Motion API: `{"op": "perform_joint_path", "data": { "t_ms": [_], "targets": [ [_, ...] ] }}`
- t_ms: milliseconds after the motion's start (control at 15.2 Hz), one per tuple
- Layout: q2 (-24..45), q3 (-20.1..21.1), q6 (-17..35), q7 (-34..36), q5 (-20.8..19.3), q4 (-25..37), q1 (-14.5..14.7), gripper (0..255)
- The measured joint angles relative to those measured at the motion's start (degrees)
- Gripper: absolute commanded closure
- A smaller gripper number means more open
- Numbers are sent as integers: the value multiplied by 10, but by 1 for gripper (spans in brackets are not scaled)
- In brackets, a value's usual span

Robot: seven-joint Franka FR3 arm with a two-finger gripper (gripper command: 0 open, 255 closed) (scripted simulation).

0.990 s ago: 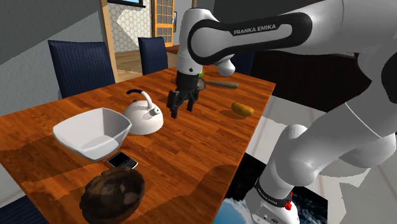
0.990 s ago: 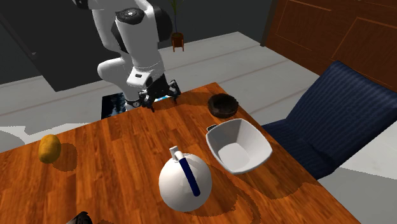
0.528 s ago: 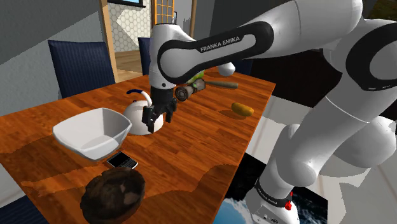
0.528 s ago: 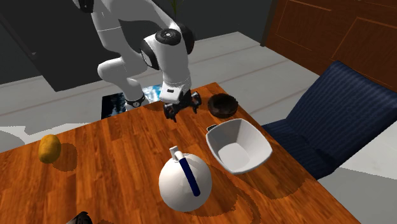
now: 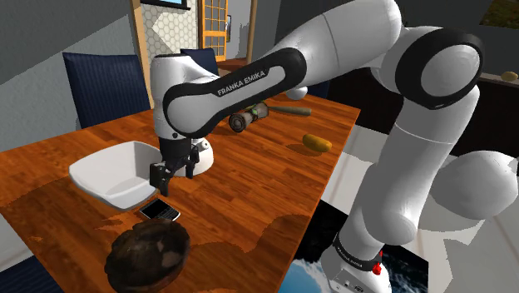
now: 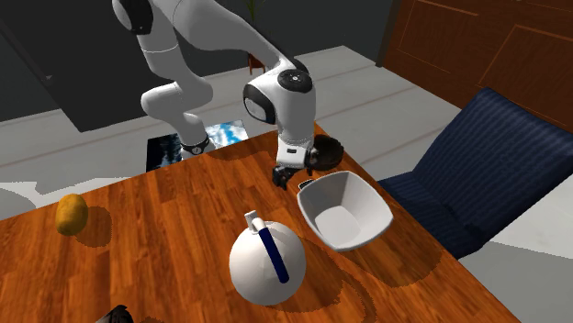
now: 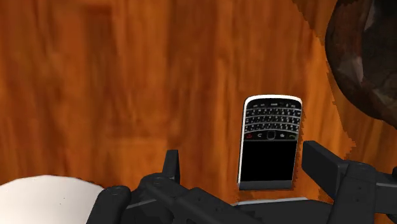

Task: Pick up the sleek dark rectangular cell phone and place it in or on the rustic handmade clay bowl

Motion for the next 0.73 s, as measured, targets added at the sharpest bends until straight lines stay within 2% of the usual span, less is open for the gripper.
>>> {"op": "perform_joint_path", "data": {
  "t_ms": [198, 330, 660, 726],
  "targets": [
    [71, 11, 11, 23, -31, 55, 18, 0],
    [96, 12, 1, 33, -47, 83, 27, 0],
    [95, 11, 15, 39, -55, 75, 32, 0],
    [110, 11, 33, 38, -56, 67, 33, 0]
  ]
}}
